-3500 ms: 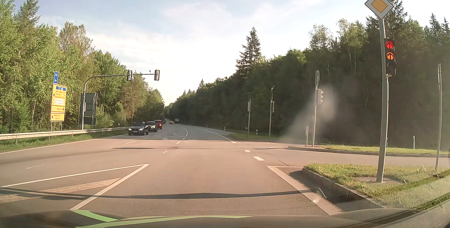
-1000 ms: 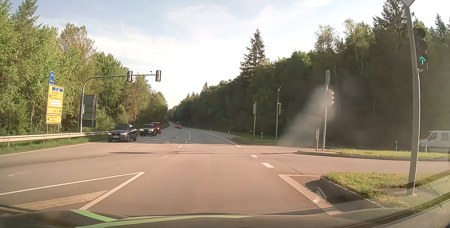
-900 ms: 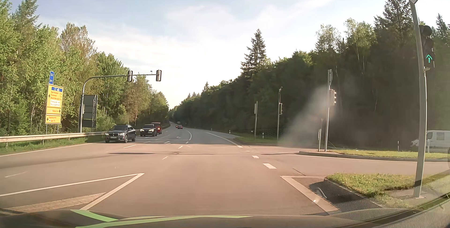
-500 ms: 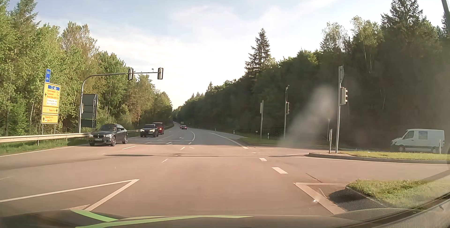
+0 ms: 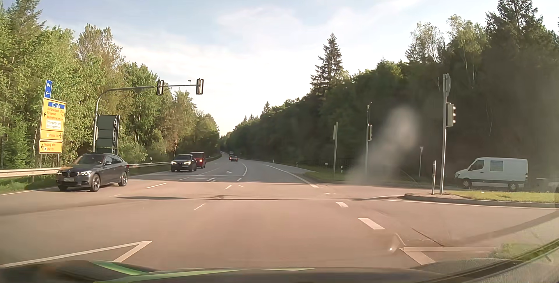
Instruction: Follow the waypoints while adhering to traffic rules and regulations
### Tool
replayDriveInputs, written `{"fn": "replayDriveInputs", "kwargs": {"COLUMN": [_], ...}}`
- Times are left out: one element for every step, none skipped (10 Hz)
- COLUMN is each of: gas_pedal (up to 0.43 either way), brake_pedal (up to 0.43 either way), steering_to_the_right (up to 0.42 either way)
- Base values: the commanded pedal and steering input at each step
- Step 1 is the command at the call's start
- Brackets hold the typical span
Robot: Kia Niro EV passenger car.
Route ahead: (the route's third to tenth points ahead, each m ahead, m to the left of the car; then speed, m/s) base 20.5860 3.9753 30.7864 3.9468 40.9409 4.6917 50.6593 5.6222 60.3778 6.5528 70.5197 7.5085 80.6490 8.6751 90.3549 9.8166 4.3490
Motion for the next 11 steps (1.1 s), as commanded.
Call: {"fn": "replayDriveInputs", "kwargs": {"gas_pedal": [0.311,0.311,0.311,0.311,0.311,0.311,0.311,0.311,0.311,0.311,0.311], "brake_pedal": [0.000,0.000,0.000,0.000,0.000,0.000,0.000,0.000,0.000,0.000,0.000], "steering_to_the_right": [-0.020,-0.014,-0.009,-0.009,-0.009,-0.009,-0.009,-0.009,-0.009,-0.009,-0.009]}}
